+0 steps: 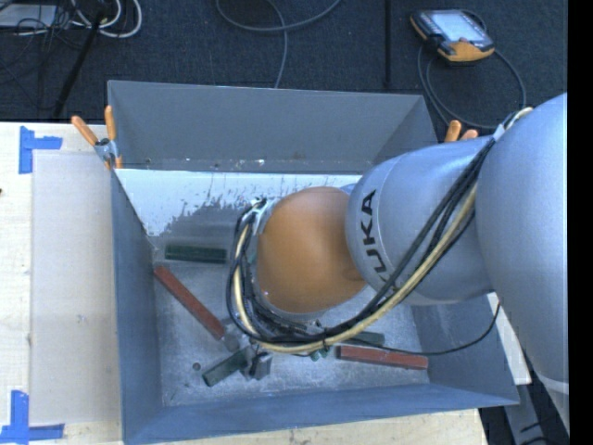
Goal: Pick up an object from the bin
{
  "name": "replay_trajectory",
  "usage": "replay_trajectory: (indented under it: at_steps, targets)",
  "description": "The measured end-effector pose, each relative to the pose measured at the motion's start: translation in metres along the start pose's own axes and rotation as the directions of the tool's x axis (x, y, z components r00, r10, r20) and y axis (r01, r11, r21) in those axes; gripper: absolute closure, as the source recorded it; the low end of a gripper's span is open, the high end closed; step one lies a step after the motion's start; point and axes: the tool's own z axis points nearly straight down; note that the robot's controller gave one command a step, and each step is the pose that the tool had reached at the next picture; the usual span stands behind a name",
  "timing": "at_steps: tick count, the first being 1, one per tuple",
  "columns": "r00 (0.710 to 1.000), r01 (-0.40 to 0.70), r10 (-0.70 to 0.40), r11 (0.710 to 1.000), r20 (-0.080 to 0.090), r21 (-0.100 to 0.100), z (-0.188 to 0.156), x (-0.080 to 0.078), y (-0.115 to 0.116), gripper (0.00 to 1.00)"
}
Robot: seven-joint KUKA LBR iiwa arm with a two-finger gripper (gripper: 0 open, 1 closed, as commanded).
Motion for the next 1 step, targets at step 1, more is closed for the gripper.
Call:
replay_trajectory:
  at_steps: [1]
  targets:
    - [0.999, 0.034, -0.034, 0.999, 0.007, 0.001, -0.1192, 0.0263, -0.0384, 1.00]
